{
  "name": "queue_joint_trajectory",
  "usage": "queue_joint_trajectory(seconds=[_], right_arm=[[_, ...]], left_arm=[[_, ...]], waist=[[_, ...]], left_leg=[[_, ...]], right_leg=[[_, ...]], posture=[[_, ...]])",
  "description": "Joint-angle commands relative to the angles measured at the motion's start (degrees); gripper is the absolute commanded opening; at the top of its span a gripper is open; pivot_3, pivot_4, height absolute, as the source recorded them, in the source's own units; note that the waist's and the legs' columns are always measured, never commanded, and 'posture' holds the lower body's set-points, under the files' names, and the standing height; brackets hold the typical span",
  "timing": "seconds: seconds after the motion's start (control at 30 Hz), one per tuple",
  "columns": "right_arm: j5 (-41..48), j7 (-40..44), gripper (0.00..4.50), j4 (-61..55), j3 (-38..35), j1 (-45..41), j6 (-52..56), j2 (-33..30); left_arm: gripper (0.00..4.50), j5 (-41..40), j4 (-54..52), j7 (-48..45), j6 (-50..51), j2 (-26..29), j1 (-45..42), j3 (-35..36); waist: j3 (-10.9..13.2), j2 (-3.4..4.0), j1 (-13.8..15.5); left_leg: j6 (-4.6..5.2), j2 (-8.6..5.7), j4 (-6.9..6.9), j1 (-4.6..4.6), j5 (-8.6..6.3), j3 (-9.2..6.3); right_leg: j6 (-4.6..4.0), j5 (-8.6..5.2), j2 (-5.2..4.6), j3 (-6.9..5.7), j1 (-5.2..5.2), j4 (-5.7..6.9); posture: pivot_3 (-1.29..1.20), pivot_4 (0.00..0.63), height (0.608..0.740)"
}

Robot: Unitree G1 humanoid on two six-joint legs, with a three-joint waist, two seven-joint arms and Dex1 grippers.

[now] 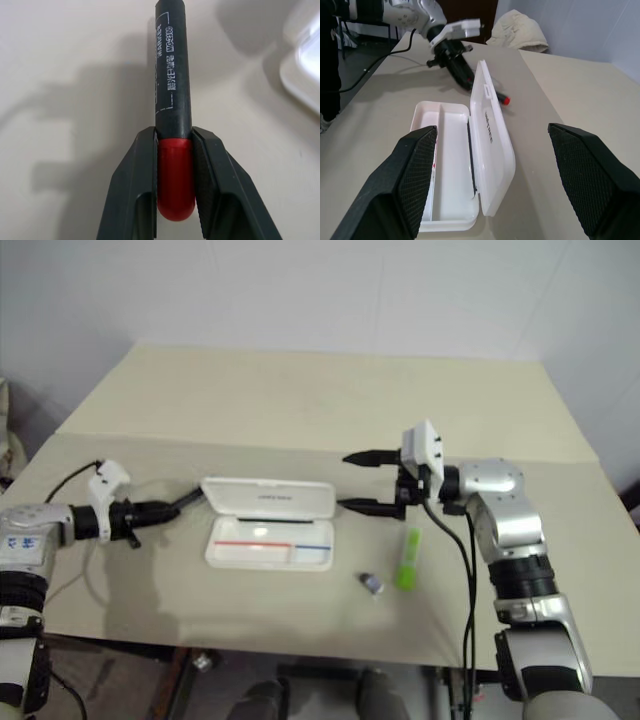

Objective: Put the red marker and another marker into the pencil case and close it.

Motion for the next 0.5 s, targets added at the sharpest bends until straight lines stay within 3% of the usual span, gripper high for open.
queue_joint_trajectory(seconds=[0.03,0.27,0.5], right_arm=[[1.65,1.33,4.50,-0.06,-1.15,-0.88,-1.32,0.40],[4.80,4.64,4.50,-0.06,-2.61,0.04,-1.50,0.08],[7.93,10.36,4.50,1.05,-3.70,1.94,-0.57,-2.23]], left_arm=[[0.58,-2.78,-6.61,0.74,2.34,2.36,-1.72,3.47],[0.58,-6.25,-19.26,1.50,8.29,2.93,-7.85,4.43],[0.58,-7.30,-26.77,-0.87,11.69,1.35,-16.75,-0.43]], waist=[[-0.01,-0.01,0.00],[0.04,-0.08,0.06],[0.04,-0.09,0.05]], left_leg=[[-0.01,-0.01,0.02,-0.23,0.00,0.02],[-0.04,-0.01,0.04,-0.55,-0.02,0.02],[-0.04,-0.02,0.17,-0.58,-0.02,0.01]], right_leg=[[0.00,0.00,-0.01,0.02,-0.29,0.10],[-0.02,-0.03,0.00,-0.01,-0.55,0.07],[0.01,-0.02,0.02,-0.02,-0.53,0.09]], posture=[[0.00,0.150,0.740],[0.00,0.150,0.740],[0.00,0.150,0.740]])
